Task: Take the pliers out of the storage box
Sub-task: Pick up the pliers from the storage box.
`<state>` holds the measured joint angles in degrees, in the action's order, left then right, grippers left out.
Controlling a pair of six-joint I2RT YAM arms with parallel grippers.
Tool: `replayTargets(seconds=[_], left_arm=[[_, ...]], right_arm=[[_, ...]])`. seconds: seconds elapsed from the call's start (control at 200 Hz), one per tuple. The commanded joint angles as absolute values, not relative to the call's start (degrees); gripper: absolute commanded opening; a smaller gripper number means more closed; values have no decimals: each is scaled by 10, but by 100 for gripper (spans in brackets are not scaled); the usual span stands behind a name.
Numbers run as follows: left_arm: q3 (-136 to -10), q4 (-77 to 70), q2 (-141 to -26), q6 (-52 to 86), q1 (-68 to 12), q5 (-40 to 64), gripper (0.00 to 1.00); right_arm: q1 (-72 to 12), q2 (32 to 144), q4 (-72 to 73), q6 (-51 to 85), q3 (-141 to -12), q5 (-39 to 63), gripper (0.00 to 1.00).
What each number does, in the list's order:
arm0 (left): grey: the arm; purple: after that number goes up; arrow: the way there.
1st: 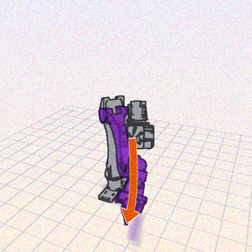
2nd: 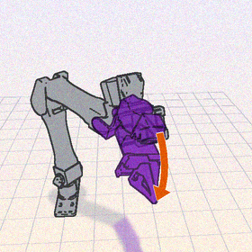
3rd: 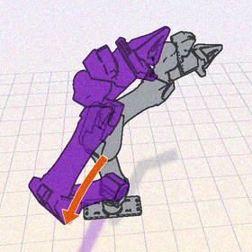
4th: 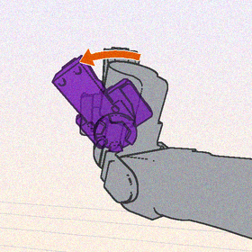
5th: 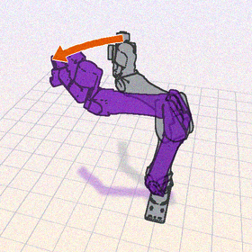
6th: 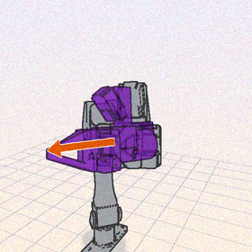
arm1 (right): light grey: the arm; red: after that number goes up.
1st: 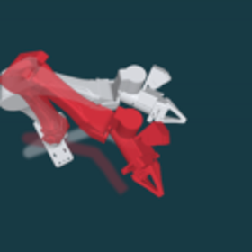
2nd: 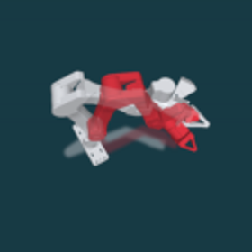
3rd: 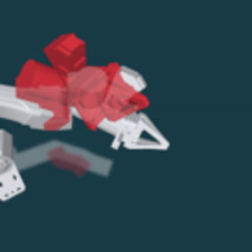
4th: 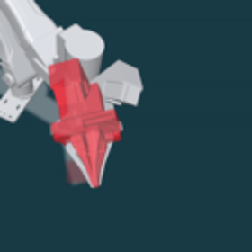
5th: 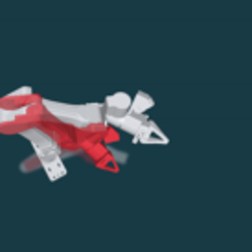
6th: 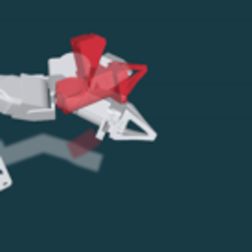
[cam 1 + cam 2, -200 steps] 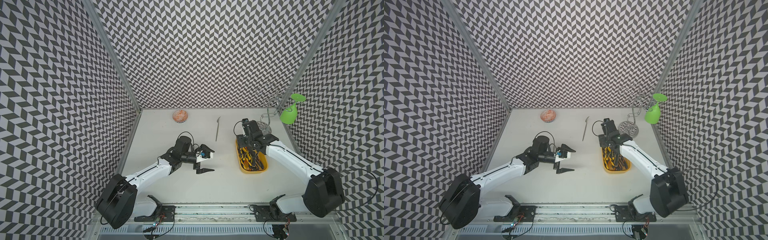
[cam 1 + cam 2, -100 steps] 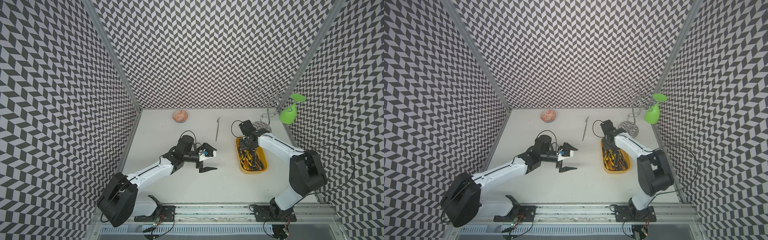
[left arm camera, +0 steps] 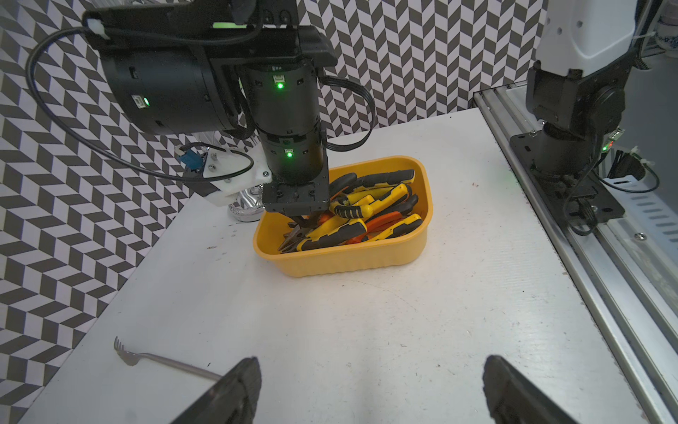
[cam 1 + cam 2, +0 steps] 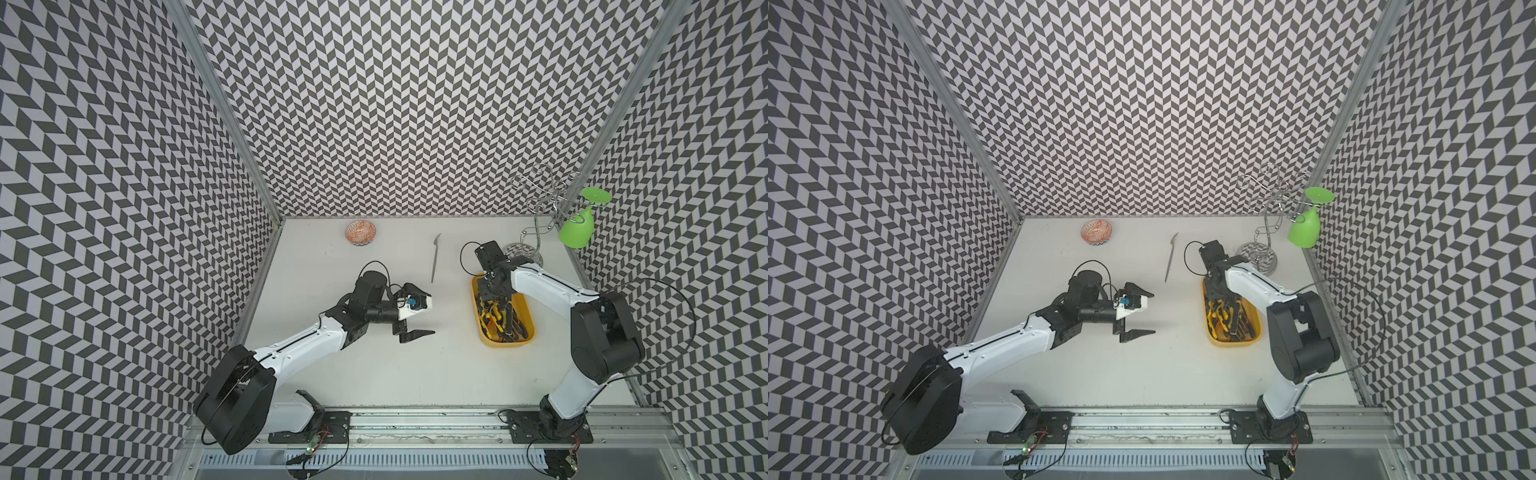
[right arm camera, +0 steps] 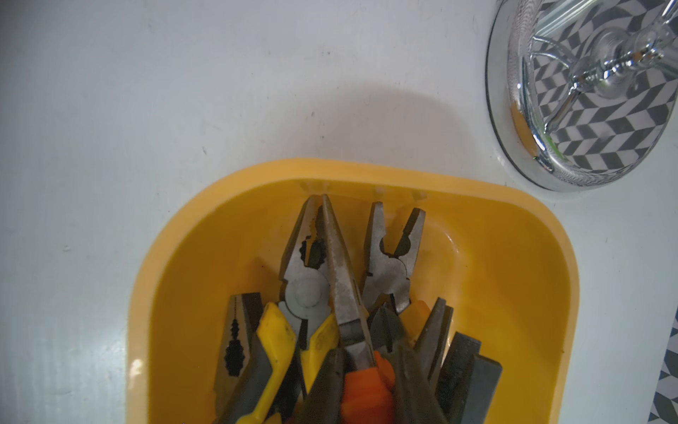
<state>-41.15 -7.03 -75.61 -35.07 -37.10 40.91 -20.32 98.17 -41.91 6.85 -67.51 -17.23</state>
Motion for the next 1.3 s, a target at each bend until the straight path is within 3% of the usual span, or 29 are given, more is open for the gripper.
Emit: replayTargets(seconds=[0.0, 0.195, 0.441, 0.736, 1.041, 1.162, 1.292], left_arm=[[-405, -83, -745, -351, -374, 406, 98], [-404, -83, -745, -352, -374, 407, 98], [-402, -84, -746, -351, -374, 411, 98], [-404, -91, -751, -345, -374, 413, 98], [-408, -103, -758, -324, -374, 413, 98], [-412, -121, -759, -285, -374, 406, 98], [-428, -159, -764, -154, -371, 352, 98]], right_arm=[[-199, 947, -414, 79, -669, -177, 10], [-190, 885, -351, 81, -635, -161, 0], [-152, 822, -281, 99, -601, -52, 0], [-126, 736, -237, 100, -575, -14, 0], [-81, 688, -220, 120, -553, 96, 0], [-61, 671, -212, 129, -549, 156, 0], [-51, 654, -175, 141, -530, 213, 0]])
